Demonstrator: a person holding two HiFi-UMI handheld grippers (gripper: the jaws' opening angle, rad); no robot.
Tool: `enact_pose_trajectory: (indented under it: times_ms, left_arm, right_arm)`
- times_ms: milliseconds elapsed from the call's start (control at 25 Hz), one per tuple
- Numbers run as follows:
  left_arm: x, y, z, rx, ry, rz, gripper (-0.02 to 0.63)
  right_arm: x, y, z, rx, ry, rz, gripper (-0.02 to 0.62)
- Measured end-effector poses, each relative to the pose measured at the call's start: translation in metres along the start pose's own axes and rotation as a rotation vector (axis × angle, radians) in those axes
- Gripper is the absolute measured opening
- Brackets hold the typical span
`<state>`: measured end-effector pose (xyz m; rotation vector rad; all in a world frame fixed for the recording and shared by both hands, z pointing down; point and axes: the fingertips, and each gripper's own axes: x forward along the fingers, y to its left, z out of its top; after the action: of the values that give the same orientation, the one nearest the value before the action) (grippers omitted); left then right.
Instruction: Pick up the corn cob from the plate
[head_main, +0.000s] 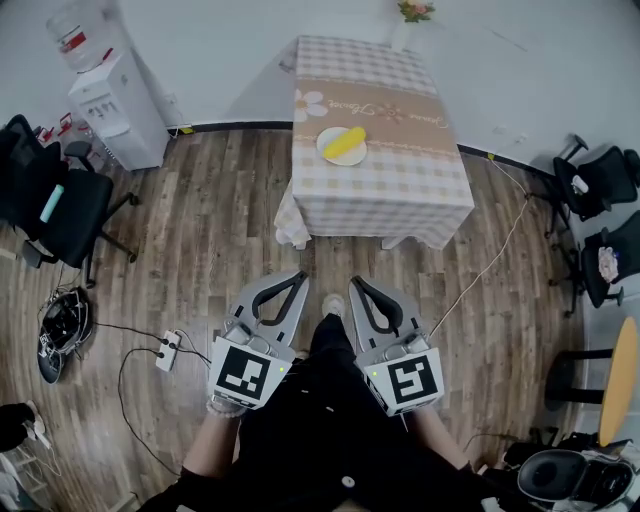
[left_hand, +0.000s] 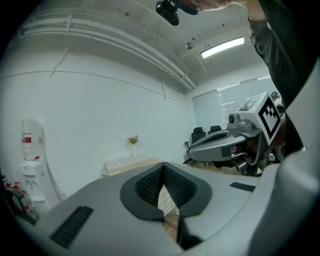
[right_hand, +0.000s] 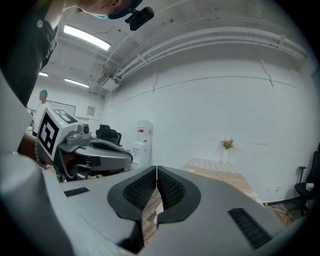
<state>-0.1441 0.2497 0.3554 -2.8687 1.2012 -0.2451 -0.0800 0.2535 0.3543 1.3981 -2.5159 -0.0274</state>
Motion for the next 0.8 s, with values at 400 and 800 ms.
enact_pose_trajectory:
  times_ms: [400, 800]
  left_arm:
    - [0.035, 0.009, 0.002, 0.056, -0.002, -0.003, 0.014]
    - [0.091, 0.021, 0.013, 0.026, 0.02, 0.015, 0.014]
  right_arm:
    - [0.021, -0.033, -0.001, 0.013, -0.011, 0.015, 0.043]
    - [0.052, -0.081, 0.0, 0.019, -0.021, 0.04, 0.043]
